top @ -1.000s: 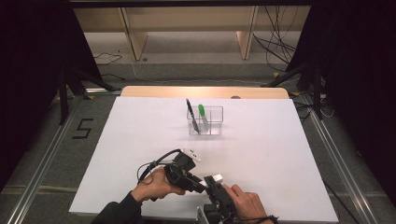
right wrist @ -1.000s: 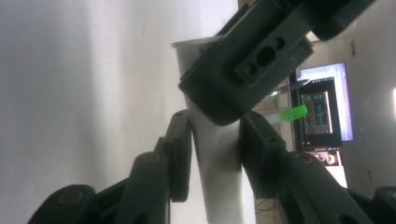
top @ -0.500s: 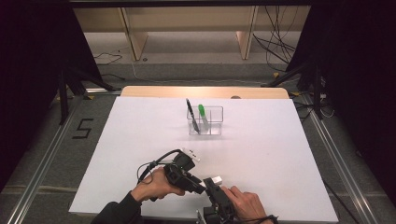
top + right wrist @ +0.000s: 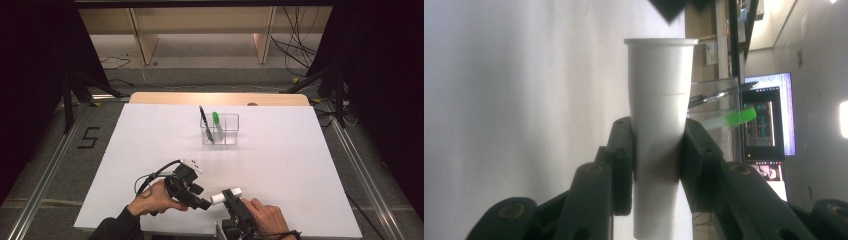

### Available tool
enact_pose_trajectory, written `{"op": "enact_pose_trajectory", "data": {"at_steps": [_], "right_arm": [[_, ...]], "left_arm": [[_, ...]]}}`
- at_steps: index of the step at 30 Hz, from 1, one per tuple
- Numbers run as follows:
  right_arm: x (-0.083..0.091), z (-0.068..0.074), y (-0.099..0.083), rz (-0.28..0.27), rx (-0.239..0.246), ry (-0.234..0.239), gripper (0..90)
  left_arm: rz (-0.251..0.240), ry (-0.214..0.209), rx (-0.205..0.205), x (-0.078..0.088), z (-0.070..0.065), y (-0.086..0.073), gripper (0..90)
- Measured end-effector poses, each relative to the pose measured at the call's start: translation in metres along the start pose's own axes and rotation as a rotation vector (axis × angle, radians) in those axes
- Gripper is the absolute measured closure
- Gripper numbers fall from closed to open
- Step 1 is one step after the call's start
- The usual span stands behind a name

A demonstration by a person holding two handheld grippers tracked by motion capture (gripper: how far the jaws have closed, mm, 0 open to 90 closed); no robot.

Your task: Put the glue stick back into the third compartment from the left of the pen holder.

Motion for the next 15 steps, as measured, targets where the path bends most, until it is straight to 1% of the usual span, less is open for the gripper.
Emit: {"op": "enact_pose_trajectory", "data": {"at_steps": [2,3,5,8,10,12,13,14,15], "right_arm": [[-0.001,0.0,-0.002,0.012,-0.017,0.006,70.3],[-0.001,0.0,-0.003,0.008,-0.019,0.005,70.3],[-0.002,-0.001,-0.006,0.011,-0.055,0.009,70.3],[-0.003,-0.006,-0.013,0.01,-0.128,0.016,70.3],[-0.004,-0.012,-0.018,0.005,-0.198,0.014,70.3],[-0.004,-0.018,-0.024,0.006,-0.283,0.024,70.3],[-0.005,-0.022,-0.028,0.0,-0.316,0.023,70.3],[-0.006,-0.025,-0.031,-0.004,-0.354,0.025,70.3],[-0.007,-0.028,-0.034,0.0,-0.407,0.03,70.3]], "left_arm": [[-0.01,0.002,-0.011,0.002,0.002,-0.002,32.4],[-0.013,0.005,-0.01,0.002,0.002,-0.003,31.4],[-0.033,0.02,-0.01,0.003,0.006,-0.005,29.8],[-0.079,0.035,0.003,0.004,0.013,-0.009,27.2],[-0.114,0.054,-0.002,0.004,0.019,-0.012,24.1],[-0.15,0.052,-0.004,0.004,0.023,-0.016,22.8],[-0.18,0.053,0.0,0.004,0.025,-0.017,22.0],[-0.194,0.056,-0.005,0.005,0.028,-0.018,21.3],[-0.221,0.056,-0.001,0.005,0.03,-0.02,21.0]]}}
Point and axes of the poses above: each handheld gripper's, and its own axes: x roughly backward along the jaws, y roughly out of its top, z roughly to its left, the point moved 5 cm from there along -x, roughly forward along the jaws, and after that the axes turned 11 degrees about x, right-handed, at the moved point
